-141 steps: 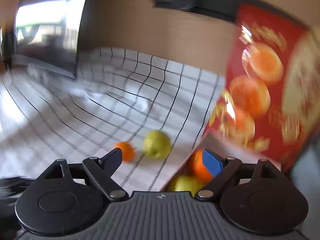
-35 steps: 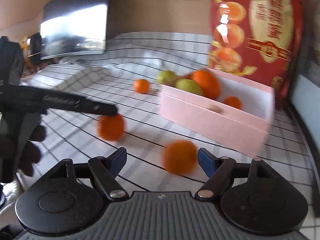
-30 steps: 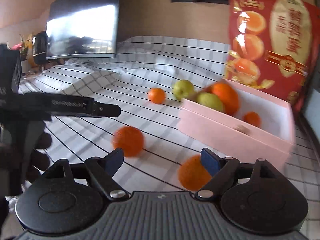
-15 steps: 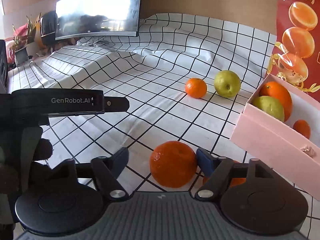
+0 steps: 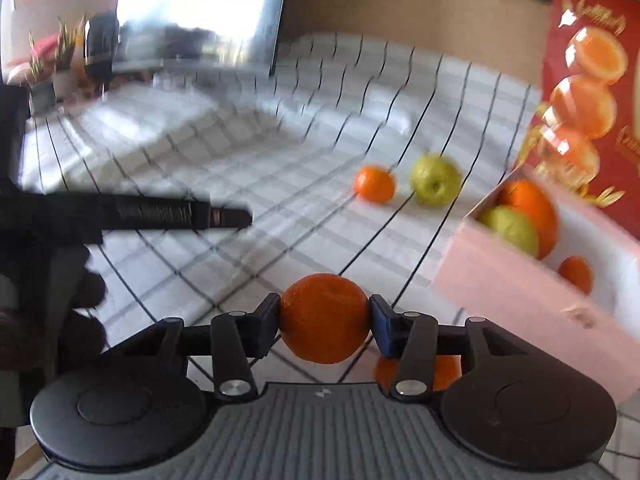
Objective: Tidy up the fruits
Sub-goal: 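Grasp the orange on the cloth with the right tool while the left tool reaches for a green pear, then set the orange back down with the right tool while the left tool grasps the green pear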
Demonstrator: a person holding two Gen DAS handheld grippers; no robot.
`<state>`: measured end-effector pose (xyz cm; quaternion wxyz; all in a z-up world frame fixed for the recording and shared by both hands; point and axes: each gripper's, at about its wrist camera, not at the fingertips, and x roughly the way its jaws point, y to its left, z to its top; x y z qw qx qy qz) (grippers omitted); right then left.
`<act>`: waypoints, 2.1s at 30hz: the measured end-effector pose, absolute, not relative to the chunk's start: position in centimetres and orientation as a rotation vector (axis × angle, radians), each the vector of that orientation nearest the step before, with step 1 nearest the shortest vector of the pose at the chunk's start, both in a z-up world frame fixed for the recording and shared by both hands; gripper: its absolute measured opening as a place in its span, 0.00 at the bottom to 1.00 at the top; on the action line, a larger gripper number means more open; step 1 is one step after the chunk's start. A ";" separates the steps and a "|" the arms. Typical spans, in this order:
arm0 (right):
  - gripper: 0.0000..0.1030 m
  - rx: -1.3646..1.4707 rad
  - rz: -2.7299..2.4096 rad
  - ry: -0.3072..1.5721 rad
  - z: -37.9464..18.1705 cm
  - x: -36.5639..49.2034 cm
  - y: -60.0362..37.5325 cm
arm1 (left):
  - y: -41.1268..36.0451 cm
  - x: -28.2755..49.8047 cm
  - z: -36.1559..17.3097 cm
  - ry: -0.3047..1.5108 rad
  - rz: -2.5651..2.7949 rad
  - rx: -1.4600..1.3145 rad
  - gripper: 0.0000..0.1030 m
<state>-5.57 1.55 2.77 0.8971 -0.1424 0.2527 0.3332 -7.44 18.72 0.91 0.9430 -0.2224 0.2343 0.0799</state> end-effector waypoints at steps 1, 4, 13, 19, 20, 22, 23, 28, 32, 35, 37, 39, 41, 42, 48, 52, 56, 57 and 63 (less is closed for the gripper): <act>0.46 -0.272 0.688 0.496 3.7 -5.9 0.6 | 18.7 -7.5 0.9 0.476 0.160 -0.453 0.53; 0.46 -0.217 0.634 0.429 6.2 -6.4 -3.1 | 18.6 -7.5 0.9 0.476 0.152 -0.443 0.53; 0.46 -0.146 0.345 0.543 2.4 -4.2 -13.5 | 15.8 -2.4 4.1 0.483 -0.054 -0.447 0.53; 0.46 -0.106 0.354 0.571 0.1 -3.4 -14.6 | 15.5 9.0 8.5 0.593 -0.038 -0.451 0.53; 0.46 -0.106 0.362 0.570 -0.1 -3.4 -14.5 | 15.2 10.9 8.6 0.624 -0.032 -0.449 0.53; 0.46 -0.113 0.362 0.558 -0.2 -3.4 -14.1 | 14.0 14.4 8.4 0.699 0.001 -0.380 0.53; 0.47 -0.112 0.365 0.551 -0.2 -3.4 -14.2 | 13.3 15.8 8.0 0.735 0.016 -0.334 0.53; 0.47 -0.104 0.406 0.533 -0.1 -4.0 -14.5 | 12.0 20.0 5.5 0.854 0.103 -0.252 0.64; 0.47 -0.088 0.438 0.541 -0.2 -3.9 -14.6 | 11.4 21.2 4.5 0.894 0.107 -0.273 0.69; 0.47 -0.081 0.440 0.544 -0.2 -3.9 -14.6 | 11.2 22.3 3.5 0.925 0.120 -0.300 0.74; 0.48 -0.080 0.439 0.543 -0.2 -3.9 -14.6 | 11.1 22.9 2.9 0.945 0.123 -0.335 0.76; 0.51 -0.076 0.439 0.537 -0.2 -3.9 -14.7 | 11.2 23.3 2.6 0.943 0.129 -0.371 0.76; 0.55 -0.072 0.435 0.528 -0.2 -4.1 -14.8 | 11.2 23.7 2.5 0.929 0.121 -0.371 0.75; 0.56 -0.072 0.434 0.524 -0.2 -4.1 -14.8 | 11.2 23.7 2.5 0.917 0.113 -0.377 0.74; 0.67 -0.071 0.424 0.524 -0.1 -4.1 -14.8 | 11.4 22.5 2.1 0.834 0.051 -0.386 0.68; 0.70 -0.052 0.414 0.511 -0.1 -4.2 -15.1 | 12.1 20.0 2.1 0.786 0.003 -0.390 0.67; 0.73 -0.037 0.411 0.508 -0.1 -4.2 -15.4 | 12.9 15.2 2.8 0.681 -0.030 -0.335 0.67; 0.73 -0.036 0.411 0.509 -0.1 -4.2 -15.4 | 13.2 14.0 2.9 0.667 -0.047 -0.342 0.67; 0.75 -0.037 0.405 0.528 -0.2 -3.9 -15.4 | 14.3 6.1 3.2 0.638 -0.104 -0.387 0.67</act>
